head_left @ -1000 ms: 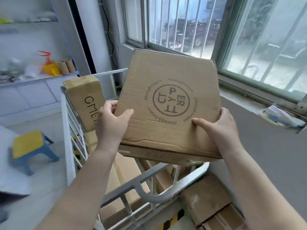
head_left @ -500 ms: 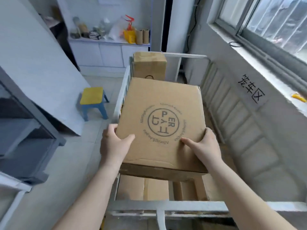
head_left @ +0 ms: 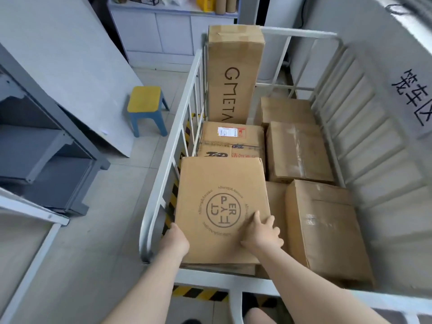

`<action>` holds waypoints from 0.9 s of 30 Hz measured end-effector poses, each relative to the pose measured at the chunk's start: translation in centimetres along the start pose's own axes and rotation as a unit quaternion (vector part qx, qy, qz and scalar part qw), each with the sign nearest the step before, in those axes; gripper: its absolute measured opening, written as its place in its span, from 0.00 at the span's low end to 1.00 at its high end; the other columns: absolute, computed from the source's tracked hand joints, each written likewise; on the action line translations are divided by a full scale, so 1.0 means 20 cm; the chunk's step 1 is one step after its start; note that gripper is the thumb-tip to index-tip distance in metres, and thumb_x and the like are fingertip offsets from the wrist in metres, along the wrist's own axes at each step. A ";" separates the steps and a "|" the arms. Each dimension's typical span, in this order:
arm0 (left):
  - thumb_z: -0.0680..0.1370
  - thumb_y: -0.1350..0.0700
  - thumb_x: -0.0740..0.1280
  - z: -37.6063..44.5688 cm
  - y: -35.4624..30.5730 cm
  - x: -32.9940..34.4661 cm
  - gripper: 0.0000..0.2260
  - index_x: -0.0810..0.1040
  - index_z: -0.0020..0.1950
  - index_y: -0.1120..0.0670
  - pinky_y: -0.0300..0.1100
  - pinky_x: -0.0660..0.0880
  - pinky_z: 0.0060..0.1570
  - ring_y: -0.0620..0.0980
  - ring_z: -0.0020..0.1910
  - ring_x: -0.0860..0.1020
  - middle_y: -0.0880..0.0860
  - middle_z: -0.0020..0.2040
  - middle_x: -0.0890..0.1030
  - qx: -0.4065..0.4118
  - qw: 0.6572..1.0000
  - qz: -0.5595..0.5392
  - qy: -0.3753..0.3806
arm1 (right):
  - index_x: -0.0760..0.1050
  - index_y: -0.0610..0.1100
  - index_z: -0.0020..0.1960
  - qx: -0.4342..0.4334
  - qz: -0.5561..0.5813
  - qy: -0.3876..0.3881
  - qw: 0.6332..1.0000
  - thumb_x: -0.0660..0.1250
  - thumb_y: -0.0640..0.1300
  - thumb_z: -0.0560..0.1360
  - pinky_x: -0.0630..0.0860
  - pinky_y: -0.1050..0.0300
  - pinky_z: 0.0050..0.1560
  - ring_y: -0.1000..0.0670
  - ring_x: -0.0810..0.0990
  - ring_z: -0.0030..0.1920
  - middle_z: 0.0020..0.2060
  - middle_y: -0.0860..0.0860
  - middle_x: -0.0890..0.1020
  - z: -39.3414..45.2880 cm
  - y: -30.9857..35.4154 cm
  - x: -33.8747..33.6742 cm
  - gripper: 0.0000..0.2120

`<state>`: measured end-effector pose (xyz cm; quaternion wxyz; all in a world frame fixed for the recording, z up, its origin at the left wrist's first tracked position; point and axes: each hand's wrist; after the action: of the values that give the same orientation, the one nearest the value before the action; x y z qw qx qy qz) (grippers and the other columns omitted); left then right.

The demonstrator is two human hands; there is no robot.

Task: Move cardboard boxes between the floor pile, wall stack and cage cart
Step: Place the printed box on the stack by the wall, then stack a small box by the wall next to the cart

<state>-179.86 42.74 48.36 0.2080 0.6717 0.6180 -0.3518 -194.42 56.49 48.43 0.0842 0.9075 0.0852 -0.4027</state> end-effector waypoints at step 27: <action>0.78 0.59 0.62 -1.42 -0.06 0.75 0.04 0.76 0.51 0.52 0.32 0.69 0.26 0.42 0.36 0.74 0.48 0.40 0.78 0.469 0.795 0.079 0.377 | 0.73 0.48 0.63 0.263 0.415 -0.150 0.858 0.66 0.51 0.74 0.72 0.56 0.59 0.49 0.75 0.61 0.62 0.51 0.76 -1.52 -1.28 0.75 0.19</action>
<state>-175.00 73.43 56.58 -0.3547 0.8129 0.3516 -0.2996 -168.46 89.44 55.20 0.0137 0.7757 -0.4223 -0.4687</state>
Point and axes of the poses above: each hand's wrist, its own z-axis towards the middle knuckle, its own x-axis out of the palm, y = z × x
